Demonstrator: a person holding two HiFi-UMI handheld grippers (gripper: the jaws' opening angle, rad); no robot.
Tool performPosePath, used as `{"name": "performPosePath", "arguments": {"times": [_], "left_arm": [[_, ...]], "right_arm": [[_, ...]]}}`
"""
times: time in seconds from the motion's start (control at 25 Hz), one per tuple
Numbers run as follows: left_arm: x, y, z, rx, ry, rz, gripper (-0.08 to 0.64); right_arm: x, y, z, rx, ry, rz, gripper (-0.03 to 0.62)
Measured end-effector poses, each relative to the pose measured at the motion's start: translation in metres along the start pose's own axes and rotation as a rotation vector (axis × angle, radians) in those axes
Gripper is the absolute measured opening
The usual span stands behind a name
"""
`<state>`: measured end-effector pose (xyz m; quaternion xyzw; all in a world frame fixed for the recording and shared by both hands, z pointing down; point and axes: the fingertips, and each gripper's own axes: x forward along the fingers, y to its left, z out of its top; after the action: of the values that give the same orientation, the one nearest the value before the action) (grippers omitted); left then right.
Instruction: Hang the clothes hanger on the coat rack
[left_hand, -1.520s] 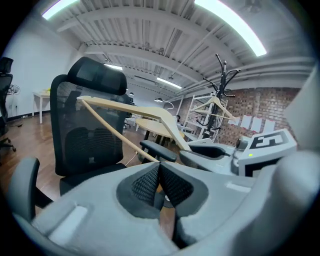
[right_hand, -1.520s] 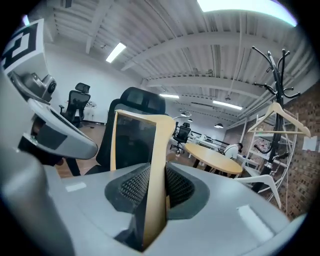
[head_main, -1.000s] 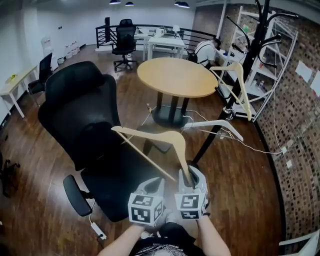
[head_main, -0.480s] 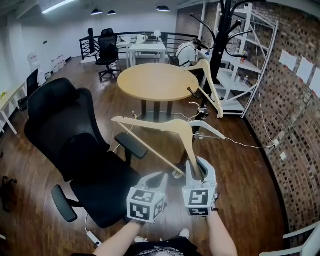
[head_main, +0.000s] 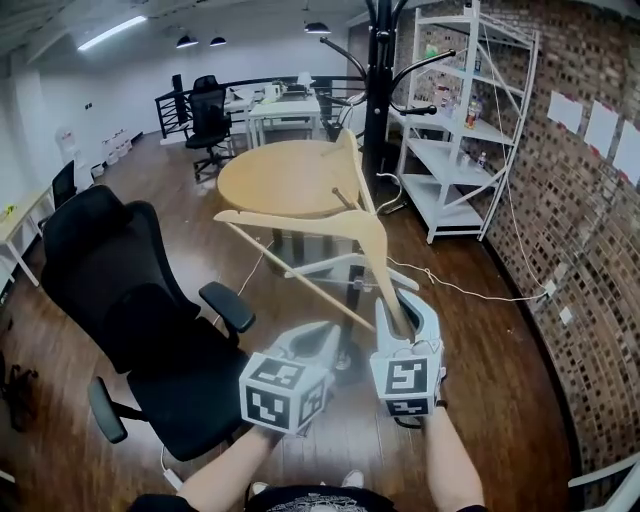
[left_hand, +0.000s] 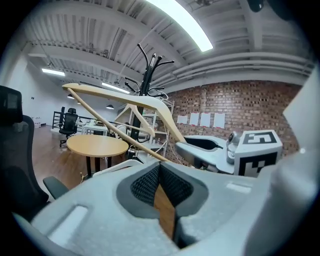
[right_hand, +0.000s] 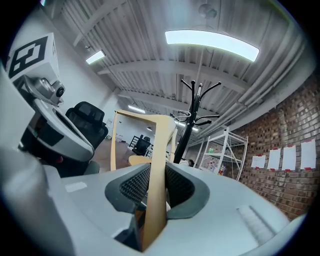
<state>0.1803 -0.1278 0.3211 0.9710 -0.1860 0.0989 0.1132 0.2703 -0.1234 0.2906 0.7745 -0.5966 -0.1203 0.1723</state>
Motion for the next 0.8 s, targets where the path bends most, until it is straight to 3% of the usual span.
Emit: {"name": "performPosePath", "arguments": {"times": [0.44, 0.8], "left_arm": [[0.085, -0.059, 0.053, 0.030, -0.042, -0.012, 0.005], [0.132, -0.071, 0.084, 0.048, -0.060, -0.040, 0.005]], "right_arm": [[0.030, -0.104, 0.005, -0.018, -0.088, 0.043, 0.092], [0.068, -0.160, 0.025, -0.026, -0.155, 0.047, 0.092]]}}
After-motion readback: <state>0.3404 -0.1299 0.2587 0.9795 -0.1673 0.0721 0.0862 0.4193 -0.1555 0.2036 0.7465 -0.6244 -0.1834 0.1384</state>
